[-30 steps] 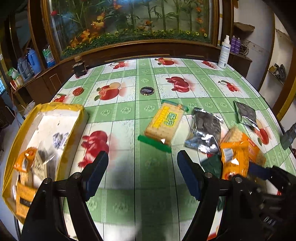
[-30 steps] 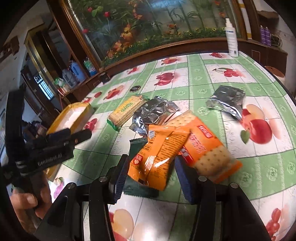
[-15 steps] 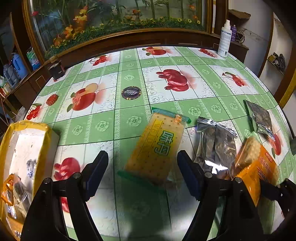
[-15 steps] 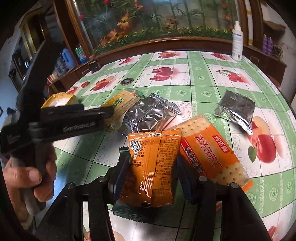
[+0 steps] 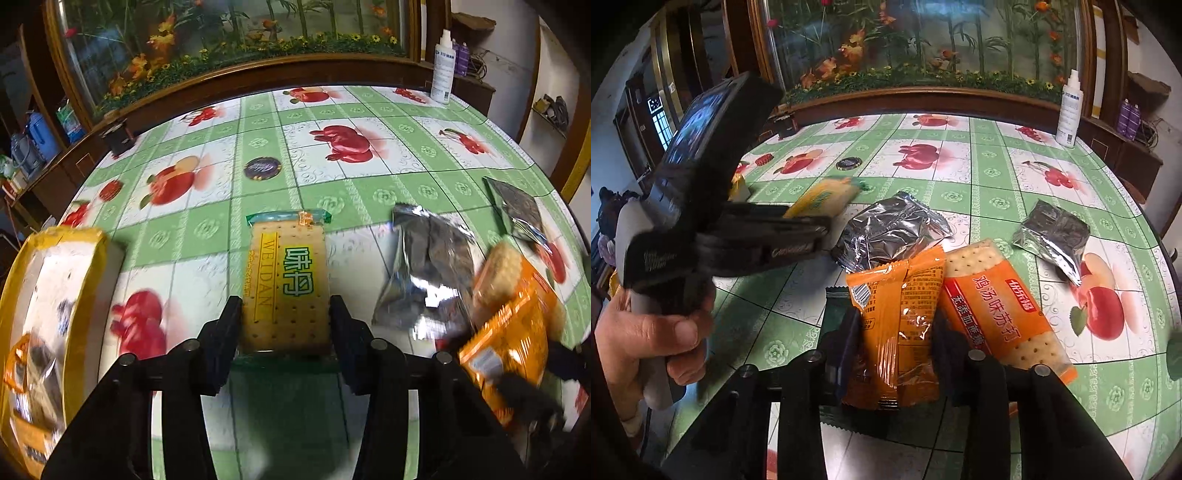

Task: Organize snacks
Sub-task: 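Carry the WEIDAN pack and orange bag into the tray and open both tools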

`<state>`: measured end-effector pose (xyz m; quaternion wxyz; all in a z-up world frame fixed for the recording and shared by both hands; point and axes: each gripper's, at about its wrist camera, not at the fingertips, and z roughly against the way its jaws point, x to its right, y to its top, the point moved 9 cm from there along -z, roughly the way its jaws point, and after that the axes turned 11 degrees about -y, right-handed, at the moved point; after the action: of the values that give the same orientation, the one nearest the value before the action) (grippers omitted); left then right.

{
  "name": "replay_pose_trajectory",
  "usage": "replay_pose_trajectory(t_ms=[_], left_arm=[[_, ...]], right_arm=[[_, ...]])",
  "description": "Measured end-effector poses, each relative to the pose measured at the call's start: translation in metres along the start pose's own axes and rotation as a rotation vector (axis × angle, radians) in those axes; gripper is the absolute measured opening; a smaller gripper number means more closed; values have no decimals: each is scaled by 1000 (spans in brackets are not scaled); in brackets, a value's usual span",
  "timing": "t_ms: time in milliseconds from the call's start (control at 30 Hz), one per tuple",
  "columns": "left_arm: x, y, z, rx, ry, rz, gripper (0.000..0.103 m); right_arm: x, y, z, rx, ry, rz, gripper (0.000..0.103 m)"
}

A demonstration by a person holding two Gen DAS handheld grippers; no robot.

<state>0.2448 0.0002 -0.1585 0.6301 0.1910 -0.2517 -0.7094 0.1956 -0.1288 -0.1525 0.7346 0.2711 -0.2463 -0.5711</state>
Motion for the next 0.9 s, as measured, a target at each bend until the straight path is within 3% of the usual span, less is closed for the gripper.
replay_pose_trajectory(t_ms=[300, 433, 633, 900], left_arm=[[-37, -46, 119, 174, 93, 83, 45], [-58, -66, 155, 214, 148, 128, 45], [-83, -82, 183, 247, 226, 159, 45], [-112, -98, 195, 264, 252, 214, 45]], right_arm=[[-5, -17, 30, -14, 222, -117, 27], [-15, -26, 36, -23, 260, -122, 26], [-34, -32, 47, -23, 324, -125, 26], [-75, -25, 65, -4, 390, -80, 26]])
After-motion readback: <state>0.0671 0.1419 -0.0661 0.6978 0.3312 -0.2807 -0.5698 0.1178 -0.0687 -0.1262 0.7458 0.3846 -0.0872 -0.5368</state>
